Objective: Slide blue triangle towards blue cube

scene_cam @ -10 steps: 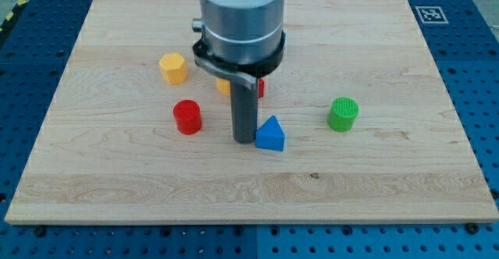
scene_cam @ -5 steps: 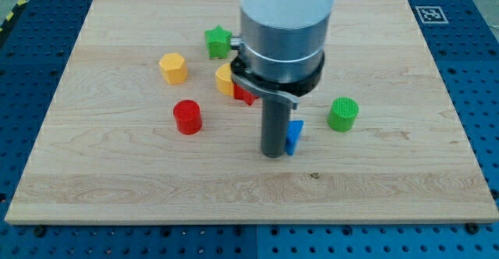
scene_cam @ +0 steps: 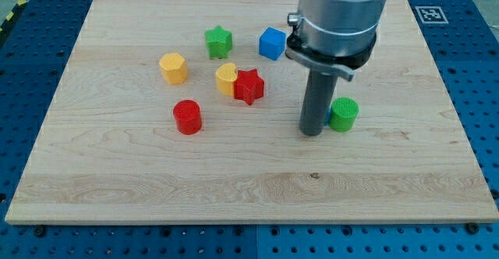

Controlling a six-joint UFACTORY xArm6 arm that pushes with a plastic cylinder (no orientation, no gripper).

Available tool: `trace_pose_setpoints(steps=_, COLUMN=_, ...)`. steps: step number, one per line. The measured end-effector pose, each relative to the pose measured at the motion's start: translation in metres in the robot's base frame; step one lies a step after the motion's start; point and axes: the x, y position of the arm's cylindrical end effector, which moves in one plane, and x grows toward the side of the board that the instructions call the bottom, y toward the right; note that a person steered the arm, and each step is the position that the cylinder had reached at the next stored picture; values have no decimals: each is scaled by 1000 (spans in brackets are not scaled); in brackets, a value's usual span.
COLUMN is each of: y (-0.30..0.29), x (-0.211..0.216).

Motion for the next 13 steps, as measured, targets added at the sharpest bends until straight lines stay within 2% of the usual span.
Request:
trace_pose_setpoints(steps=3, y=58, x=-87)
trace_pose_setpoints(steps=4, y=80, x=-80)
trace_pose_setpoints(steps=5, y=96, x=-41)
trace_pose_setpoints(steps=6, y=62, x=-40)
trace_pose_setpoints(steps=7, y=17, x=-47)
trace_pose_setpoints(steps=9, y=28, x=-53)
trace_pose_setpoints(steps=13, y=28, x=-94)
